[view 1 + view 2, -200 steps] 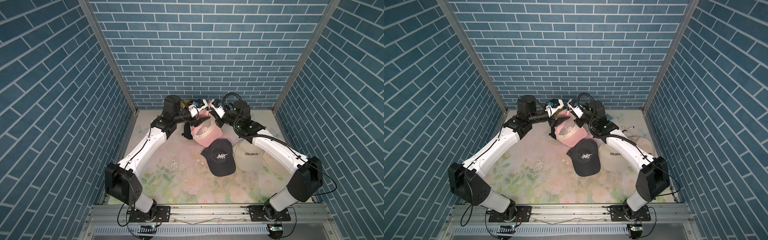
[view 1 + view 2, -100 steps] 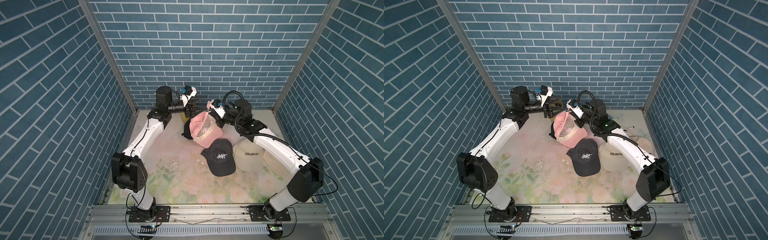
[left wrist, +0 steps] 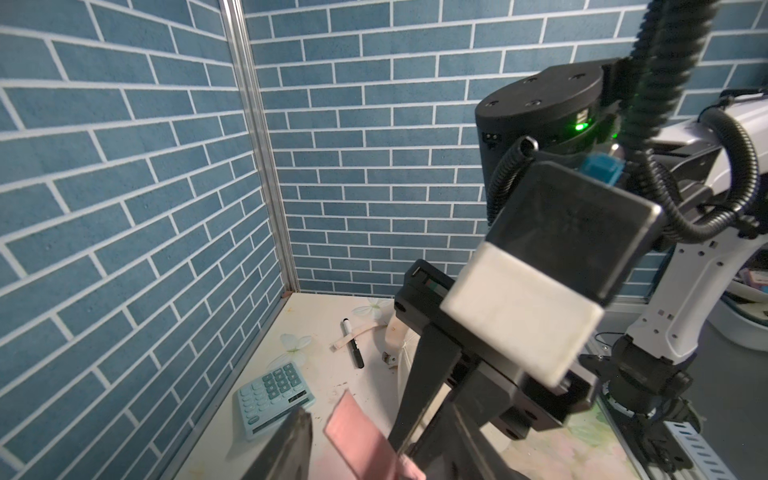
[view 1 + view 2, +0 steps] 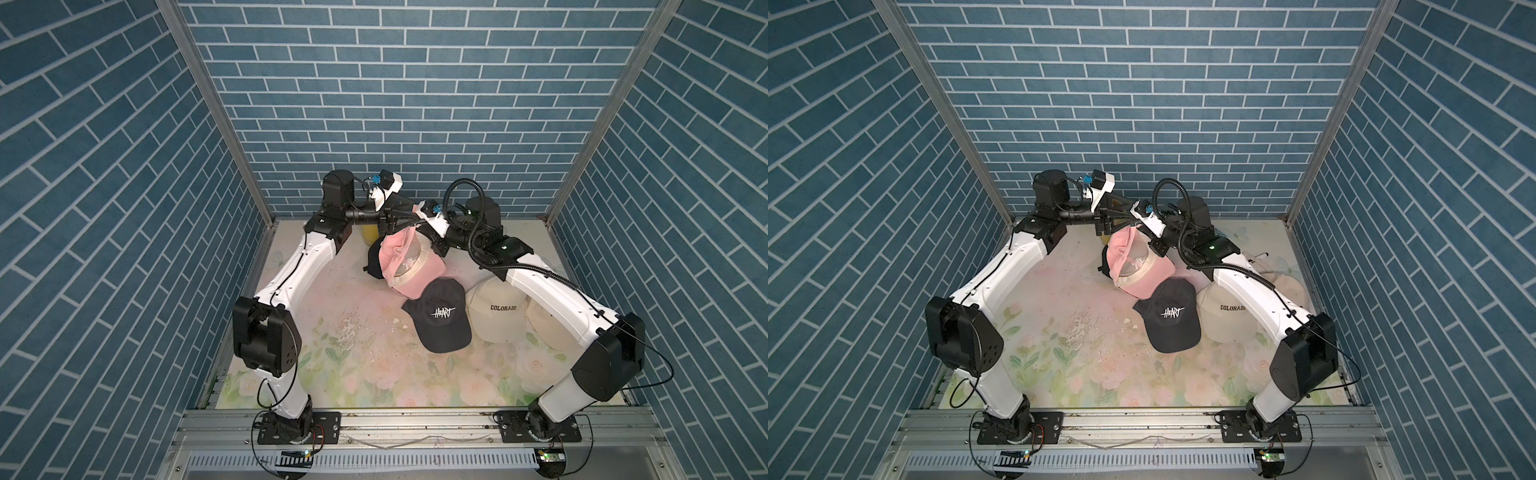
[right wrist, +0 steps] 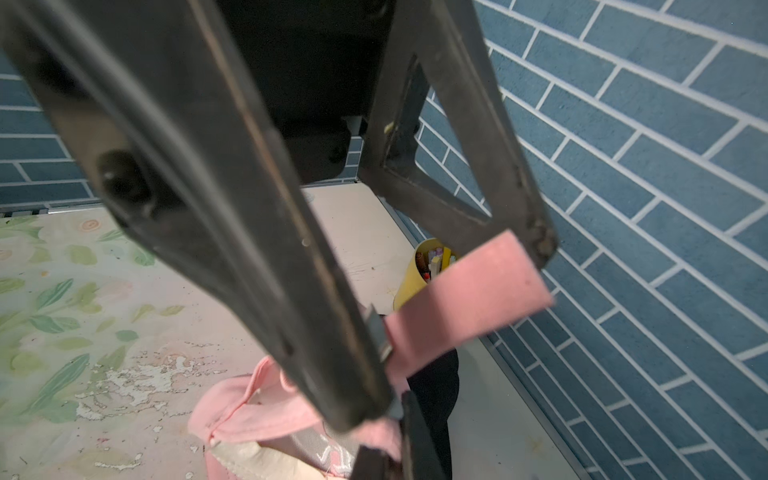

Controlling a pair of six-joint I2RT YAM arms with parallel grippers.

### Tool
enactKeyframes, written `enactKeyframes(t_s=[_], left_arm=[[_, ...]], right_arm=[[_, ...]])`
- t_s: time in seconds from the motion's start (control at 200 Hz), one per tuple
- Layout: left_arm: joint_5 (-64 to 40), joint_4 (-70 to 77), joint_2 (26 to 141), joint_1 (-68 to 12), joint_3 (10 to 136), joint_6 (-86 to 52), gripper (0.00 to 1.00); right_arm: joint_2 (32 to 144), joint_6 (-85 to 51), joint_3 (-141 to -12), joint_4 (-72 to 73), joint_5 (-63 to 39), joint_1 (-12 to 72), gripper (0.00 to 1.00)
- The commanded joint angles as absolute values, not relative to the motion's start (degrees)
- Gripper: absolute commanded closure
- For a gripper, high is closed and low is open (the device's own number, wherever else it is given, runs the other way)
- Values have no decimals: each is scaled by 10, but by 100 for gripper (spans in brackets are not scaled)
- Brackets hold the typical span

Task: Open the adjustable buckle of the baseball cap
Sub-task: Pull the adjustable strap on the baseball cap.

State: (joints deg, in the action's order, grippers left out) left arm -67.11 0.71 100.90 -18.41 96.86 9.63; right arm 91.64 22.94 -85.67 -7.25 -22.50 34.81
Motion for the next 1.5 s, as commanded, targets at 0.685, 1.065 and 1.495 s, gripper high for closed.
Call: enactKeyframes(t_s=[0.685, 1.065, 1.495], left_arm=[[-608, 38, 925, -215, 891, 121, 100], [-517, 128, 891, -218, 836, 75, 64], [-193, 65, 891, -299, 837, 162, 36]], right_arm=[[947, 36, -877, -18, -143, 304, 100], [952, -14, -873, 1, -157, 293, 100], [965, -31, -952, -107, -85, 310, 100]])
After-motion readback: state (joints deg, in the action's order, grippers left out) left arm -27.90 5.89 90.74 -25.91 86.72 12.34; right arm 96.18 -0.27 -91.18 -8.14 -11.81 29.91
